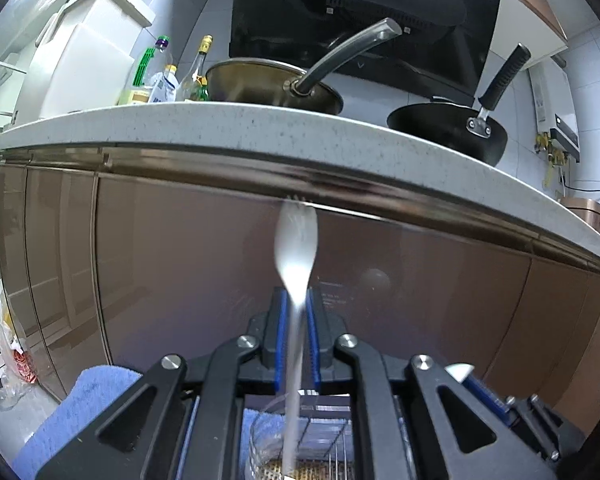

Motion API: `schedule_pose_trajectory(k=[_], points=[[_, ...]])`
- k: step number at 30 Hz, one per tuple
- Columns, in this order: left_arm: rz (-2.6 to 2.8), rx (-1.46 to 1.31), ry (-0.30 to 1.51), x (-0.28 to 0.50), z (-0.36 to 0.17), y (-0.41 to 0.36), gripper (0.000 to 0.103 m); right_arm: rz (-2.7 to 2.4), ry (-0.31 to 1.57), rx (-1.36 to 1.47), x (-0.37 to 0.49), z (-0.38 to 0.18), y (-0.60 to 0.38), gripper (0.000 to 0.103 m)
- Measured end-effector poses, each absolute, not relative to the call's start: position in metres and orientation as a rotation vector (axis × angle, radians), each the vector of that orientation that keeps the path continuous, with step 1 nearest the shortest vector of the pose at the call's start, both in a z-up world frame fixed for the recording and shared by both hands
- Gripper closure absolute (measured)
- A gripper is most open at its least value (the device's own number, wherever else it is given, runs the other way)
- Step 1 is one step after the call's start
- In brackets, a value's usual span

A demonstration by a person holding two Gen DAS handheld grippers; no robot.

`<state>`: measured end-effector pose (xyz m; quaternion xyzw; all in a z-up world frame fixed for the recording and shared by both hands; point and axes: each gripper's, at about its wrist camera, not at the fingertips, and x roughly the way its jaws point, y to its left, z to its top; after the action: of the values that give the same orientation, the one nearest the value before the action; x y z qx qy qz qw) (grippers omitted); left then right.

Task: Organize utensils
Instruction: 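Lower fork and spoon into the clear holder and open both tools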

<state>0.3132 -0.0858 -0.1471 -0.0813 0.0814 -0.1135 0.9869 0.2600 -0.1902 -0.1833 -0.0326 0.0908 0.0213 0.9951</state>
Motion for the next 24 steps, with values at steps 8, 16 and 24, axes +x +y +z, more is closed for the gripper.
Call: schedule_pose_trajectory(k=[8,16,24], points=[[-0.254,-0.164,0.209,0.294,-0.137,-0.073,0.091,0.064,0.200,-0.029,0.239,-0.175,-0.193,0.062],[-0.222,-0.100,0.245,0.245,-0.101,-0.026,0.077,0.057,0.236,0.013,0.207,-0.150,-0.208,0.062],[-0.260,-0.070,0.533,0.210,-0.095,0.046,0.077,0.079,0.398,0.071,0.167,-0.139,-0.232,0.062]])
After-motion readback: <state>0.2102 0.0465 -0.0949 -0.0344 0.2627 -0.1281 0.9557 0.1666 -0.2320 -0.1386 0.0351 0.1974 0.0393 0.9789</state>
